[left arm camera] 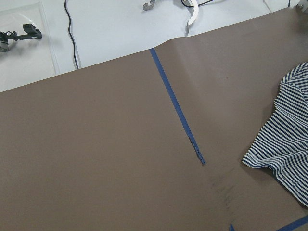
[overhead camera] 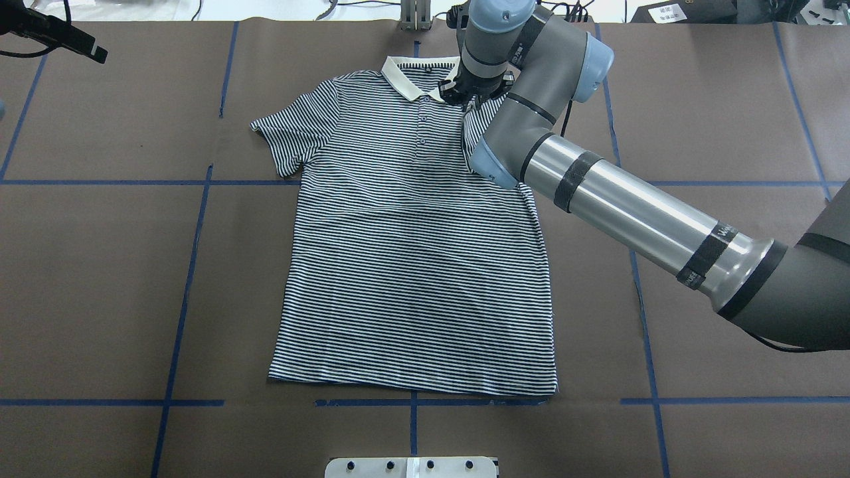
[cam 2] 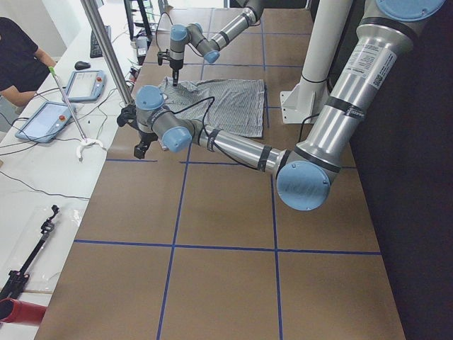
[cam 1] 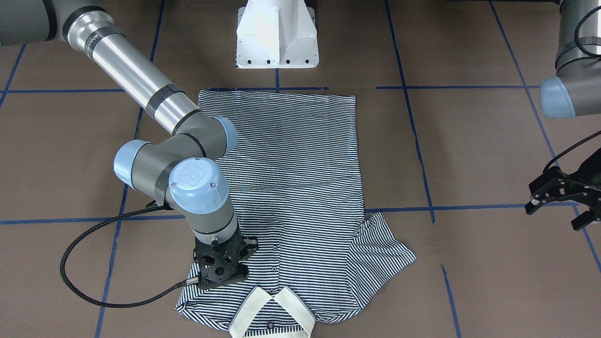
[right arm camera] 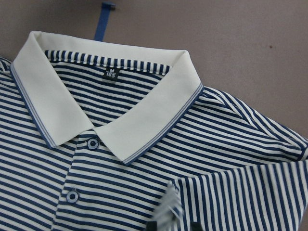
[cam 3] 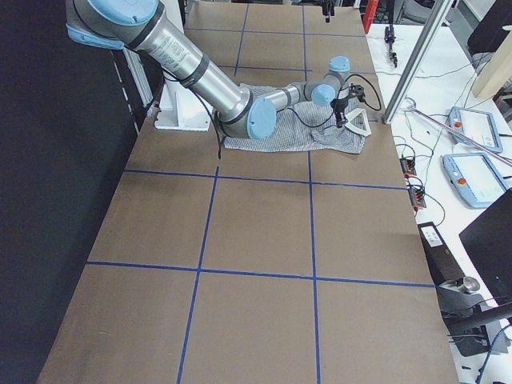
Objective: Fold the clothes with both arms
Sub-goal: 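Grasp the sleeve nearest the right gripper and fold it onto the shirt body, then grasp the sleeve nearest the left gripper and fold it onto the shirt body, then move both grippers down to the shirt hem nearest the robot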
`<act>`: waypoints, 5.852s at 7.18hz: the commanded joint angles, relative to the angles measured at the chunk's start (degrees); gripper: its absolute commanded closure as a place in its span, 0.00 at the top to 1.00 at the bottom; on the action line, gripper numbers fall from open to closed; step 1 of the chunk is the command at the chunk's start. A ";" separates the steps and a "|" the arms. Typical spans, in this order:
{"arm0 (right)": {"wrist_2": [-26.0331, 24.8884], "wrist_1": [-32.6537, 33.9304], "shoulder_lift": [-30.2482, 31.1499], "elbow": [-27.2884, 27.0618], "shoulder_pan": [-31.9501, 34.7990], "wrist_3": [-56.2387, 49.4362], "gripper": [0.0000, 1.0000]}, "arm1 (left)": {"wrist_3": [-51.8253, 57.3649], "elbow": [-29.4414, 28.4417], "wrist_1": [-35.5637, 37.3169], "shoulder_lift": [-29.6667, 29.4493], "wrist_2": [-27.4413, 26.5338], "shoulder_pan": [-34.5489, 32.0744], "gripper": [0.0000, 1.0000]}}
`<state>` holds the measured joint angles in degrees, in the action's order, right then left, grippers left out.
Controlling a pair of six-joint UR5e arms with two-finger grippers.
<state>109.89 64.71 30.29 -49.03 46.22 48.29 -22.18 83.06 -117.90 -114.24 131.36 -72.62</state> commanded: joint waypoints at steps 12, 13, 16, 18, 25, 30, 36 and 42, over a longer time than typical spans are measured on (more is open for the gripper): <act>11.93 25.38 18.40 -37.71 4.14 3.66 1.00 | -48.74 -20.28 -7.69 -15.65 -37.39 26.91 0.96; 11.93 25.38 18.32 -37.71 4.14 3.66 1.00 | -48.66 -21.26 -7.87 -15.75 -37.75 26.91 0.94; 11.93 25.38 18.32 -37.71 4.05 3.66 1.00 | -48.66 -21.62 -7.87 -15.75 -37.75 27.00 0.66; 11.93 25.38 18.40 -37.63 4.14 3.57 1.00 | -48.39 -21.62 -7.87 -15.75 -37.75 27.00 0.23; 11.93 24.85 19.11 -37.63 4.05 3.66 1.00 | -50.75 -9.77 9.41 -22.58 -34.08 26.65 0.00; 11.93 24.85 19.28 -38.68 4.05 3.66 1.00 | -65.08 -30.98 -2.30 -35.85 -37.12 31.39 0.00; 11.84 24.85 19.55 -38.50 3.88 4.00 1.00 | -63.08 -29.73 -7.61 -35.53 -37.32 31.22 1.00; -5.71 22.59 39.61 -63.05 -16.29 31.02 0.99 | -45.15 18.46 13.37 -7.97 -28.79 30.43 1.00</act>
<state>108.26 88.97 62.90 -104.66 35.71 72.25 -69.35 90.10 -109.65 -128.01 102.41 -42.06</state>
